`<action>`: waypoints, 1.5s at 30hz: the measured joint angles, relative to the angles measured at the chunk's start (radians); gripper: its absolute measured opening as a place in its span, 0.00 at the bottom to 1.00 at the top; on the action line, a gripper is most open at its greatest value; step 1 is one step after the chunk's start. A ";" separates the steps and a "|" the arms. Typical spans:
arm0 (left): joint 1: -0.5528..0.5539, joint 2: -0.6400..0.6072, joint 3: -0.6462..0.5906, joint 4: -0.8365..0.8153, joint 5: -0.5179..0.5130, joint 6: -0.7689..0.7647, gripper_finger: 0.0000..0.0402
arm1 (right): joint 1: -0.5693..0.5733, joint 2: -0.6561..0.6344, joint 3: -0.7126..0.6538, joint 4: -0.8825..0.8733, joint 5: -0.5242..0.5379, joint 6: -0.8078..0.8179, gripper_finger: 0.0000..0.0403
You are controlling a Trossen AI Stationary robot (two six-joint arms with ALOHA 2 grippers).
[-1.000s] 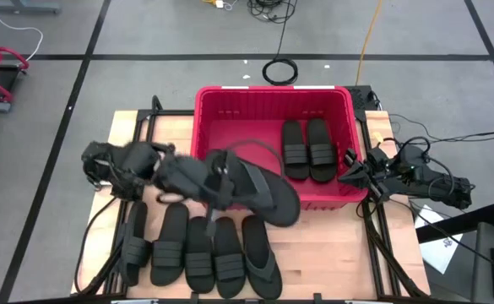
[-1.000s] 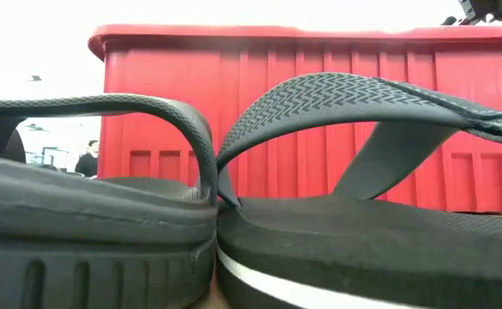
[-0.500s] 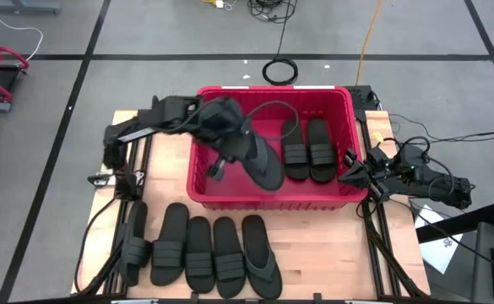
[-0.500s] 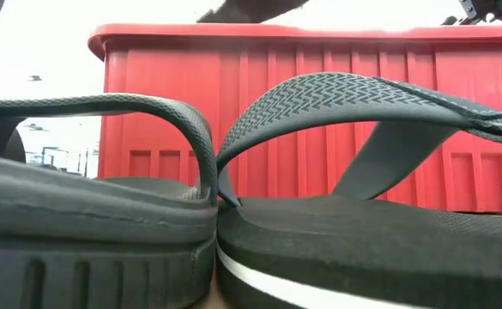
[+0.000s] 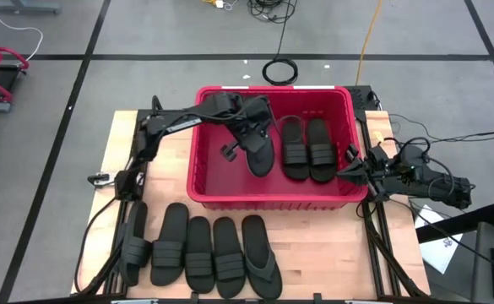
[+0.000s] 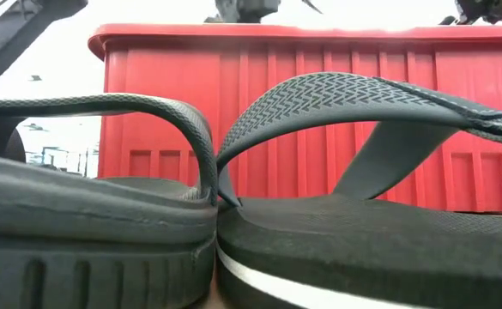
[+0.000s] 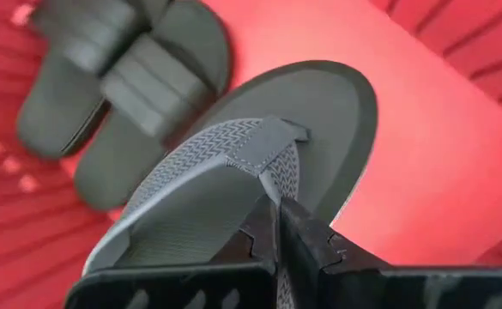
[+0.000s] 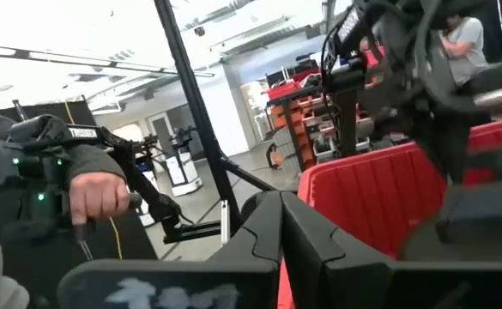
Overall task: Pick and place slides into bin
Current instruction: Put the right black slipper into the red bin
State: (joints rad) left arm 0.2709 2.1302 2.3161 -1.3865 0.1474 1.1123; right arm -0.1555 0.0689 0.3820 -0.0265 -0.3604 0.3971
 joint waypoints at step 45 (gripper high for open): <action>0.111 0.142 -0.319 0.350 0.243 0.236 0.00 | 0.000 0.000 0.000 0.000 0.185 0.010 0.00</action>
State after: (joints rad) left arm 0.3822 2.2723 1.9976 -1.0364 0.3900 1.3479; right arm -0.1554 0.0685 0.3817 -0.0265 -0.1757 0.4072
